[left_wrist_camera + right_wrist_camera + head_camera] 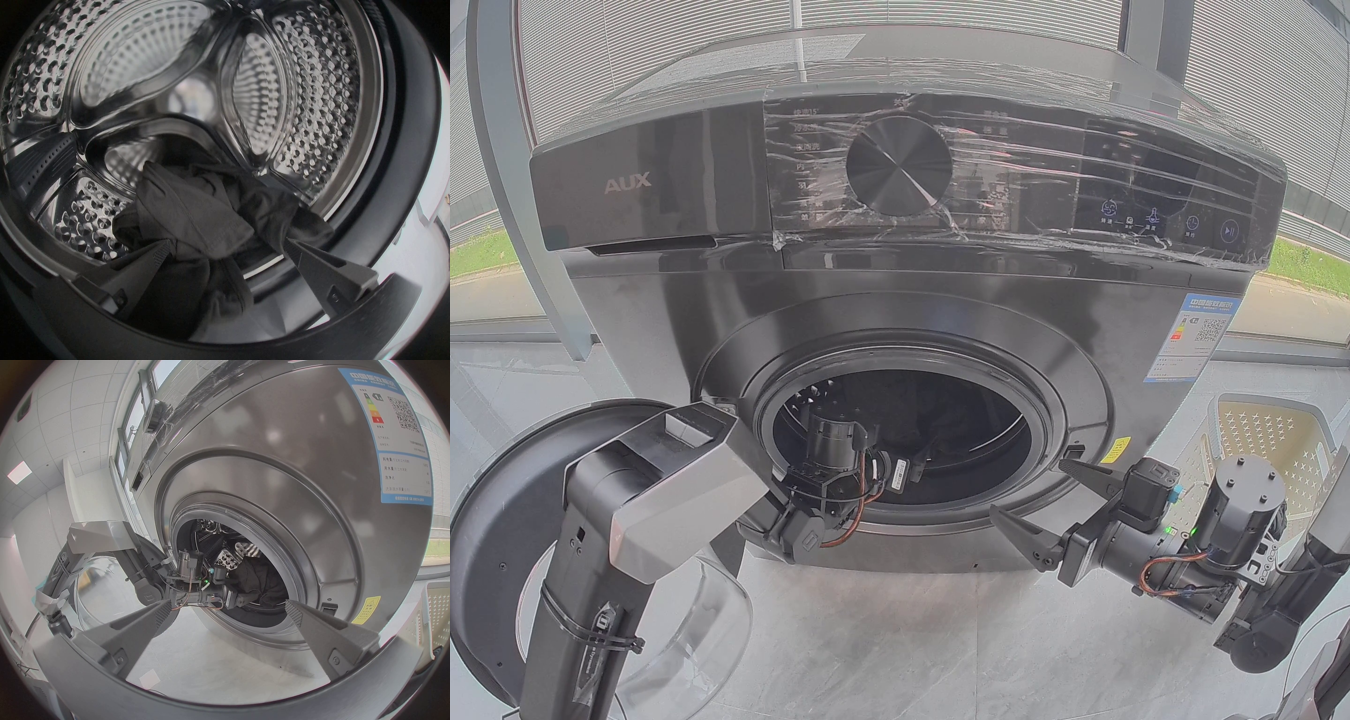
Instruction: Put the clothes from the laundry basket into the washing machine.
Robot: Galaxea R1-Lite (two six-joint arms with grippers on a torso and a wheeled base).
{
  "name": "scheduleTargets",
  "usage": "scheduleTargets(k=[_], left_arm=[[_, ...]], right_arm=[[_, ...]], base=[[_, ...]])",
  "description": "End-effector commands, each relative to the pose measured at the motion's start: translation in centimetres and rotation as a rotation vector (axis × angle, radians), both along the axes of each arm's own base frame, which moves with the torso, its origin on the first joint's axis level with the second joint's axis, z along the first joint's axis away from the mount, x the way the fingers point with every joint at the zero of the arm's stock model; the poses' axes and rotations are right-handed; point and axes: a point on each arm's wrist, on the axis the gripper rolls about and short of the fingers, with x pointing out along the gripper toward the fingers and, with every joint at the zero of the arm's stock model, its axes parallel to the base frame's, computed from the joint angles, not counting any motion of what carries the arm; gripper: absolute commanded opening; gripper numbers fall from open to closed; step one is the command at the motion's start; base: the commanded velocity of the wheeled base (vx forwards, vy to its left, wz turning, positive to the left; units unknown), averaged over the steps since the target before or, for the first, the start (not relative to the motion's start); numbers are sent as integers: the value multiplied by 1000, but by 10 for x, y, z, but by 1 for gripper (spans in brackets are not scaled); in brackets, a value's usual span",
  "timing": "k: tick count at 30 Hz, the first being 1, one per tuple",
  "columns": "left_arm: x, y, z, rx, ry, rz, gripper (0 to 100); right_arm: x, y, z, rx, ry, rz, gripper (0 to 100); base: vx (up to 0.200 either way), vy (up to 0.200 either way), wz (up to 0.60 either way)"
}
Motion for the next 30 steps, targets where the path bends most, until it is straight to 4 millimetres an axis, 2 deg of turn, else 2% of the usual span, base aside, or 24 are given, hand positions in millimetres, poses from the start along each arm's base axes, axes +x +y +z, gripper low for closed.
scheduleTargets(k=[1, 8, 13, 14, 22, 25, 26, 27, 30], left_arm=[[-6, 1, 3, 22, 19, -7, 100], [-5, 2, -23, 48, 55, -4, 100], [0, 3, -33, 53, 59, 4, 100], [0, 4, -33, 52, 57, 6, 0], [2, 2, -30, 45, 45, 9, 0], [11, -5, -13, -11, -24, 12, 0], [11, -5, -13, -11, -24, 12, 0], [20, -10, 4, -69, -86, 18, 0], [32, -14, 23, -150, -152, 35, 0]], right_arm=[[0, 1, -1, -2, 3, 2, 100], [0, 1, 0, 0, 0, 2, 100], [0, 1, 1, 3, -4, 3, 100], [0, 1, 1, 3, -4, 3, 100], [1, 1, 1, 4, -5, 3, 100], [0, 1, 1, 5, -6, 3, 100], [0, 1, 1, 5, -6, 3, 100], [0, 1, 1, 5, -6, 3, 100], [0, 1, 2, 6, -7, 3, 100]], base=[[0, 0, 0], [0, 0, 0], [0, 0, 0], [0, 0, 0], [0, 0, 0], [0, 0, 0], [0, 0, 0], [0, 0, 0], [0, 0, 0]])
